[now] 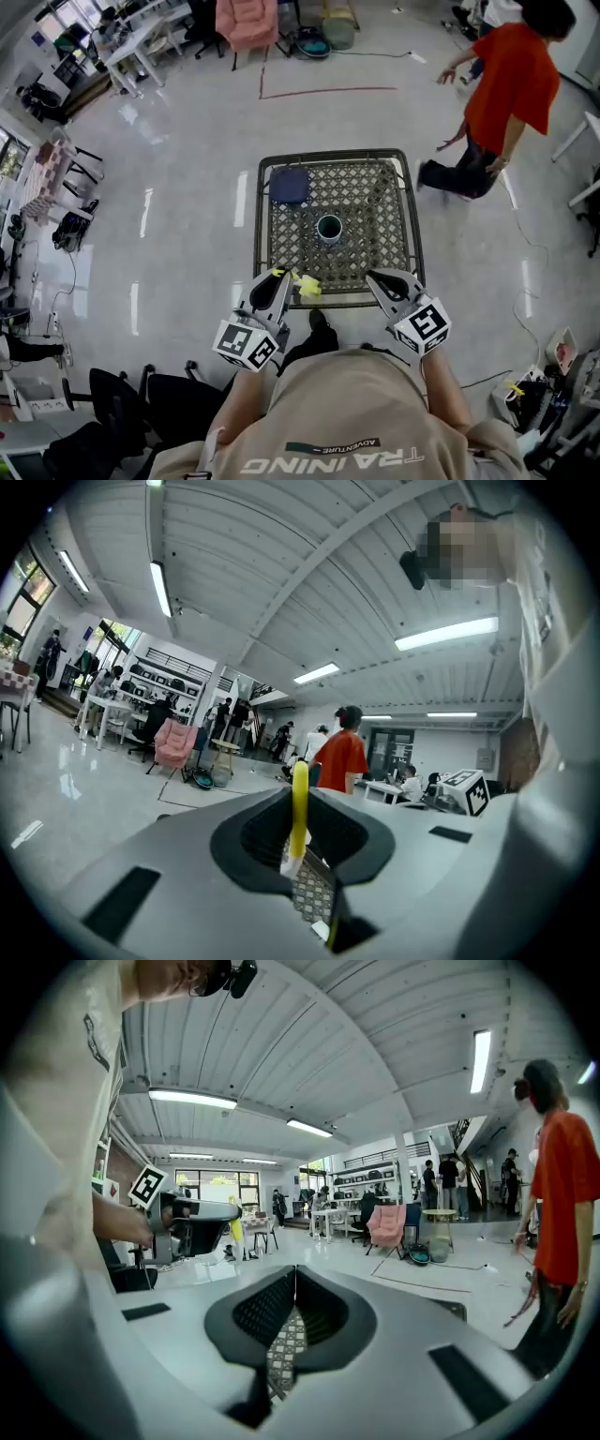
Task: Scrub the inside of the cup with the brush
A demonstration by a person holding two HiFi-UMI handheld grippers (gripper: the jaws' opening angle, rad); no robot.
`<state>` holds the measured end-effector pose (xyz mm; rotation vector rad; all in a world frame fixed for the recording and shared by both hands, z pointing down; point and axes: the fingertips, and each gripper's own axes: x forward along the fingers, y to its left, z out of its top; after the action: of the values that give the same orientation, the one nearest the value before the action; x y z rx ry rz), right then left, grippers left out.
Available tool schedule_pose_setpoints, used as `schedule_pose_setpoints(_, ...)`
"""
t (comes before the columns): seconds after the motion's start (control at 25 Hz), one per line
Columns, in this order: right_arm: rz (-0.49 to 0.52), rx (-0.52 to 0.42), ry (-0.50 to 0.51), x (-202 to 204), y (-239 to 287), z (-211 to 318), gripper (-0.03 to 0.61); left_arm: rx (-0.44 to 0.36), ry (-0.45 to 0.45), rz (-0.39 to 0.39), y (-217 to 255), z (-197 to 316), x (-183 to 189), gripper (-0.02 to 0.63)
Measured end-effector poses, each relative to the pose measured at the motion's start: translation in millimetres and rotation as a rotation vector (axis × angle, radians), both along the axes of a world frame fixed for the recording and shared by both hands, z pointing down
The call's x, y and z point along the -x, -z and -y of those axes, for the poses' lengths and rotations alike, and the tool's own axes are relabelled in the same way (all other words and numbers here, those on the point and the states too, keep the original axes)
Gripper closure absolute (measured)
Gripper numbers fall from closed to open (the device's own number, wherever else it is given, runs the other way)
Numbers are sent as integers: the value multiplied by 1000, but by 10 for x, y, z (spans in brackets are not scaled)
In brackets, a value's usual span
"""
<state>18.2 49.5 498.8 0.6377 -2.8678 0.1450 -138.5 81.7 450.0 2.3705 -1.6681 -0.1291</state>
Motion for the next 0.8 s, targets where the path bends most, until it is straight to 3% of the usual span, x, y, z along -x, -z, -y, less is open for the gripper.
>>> schedule_pose_setpoints(0.4,-76,-1,-118,187,-33,228,561,-15,-130,-49,-111,545,264,555)
schedule_pose_setpoints(0.64,-66,35,-131,280,14,325,561,-9,-132,-97,-232,686,346,555)
schedule_pose_setpoints(0.8,-61,-3,-130,399,110,400,561,-10,-128,-105,-266,757,433,555)
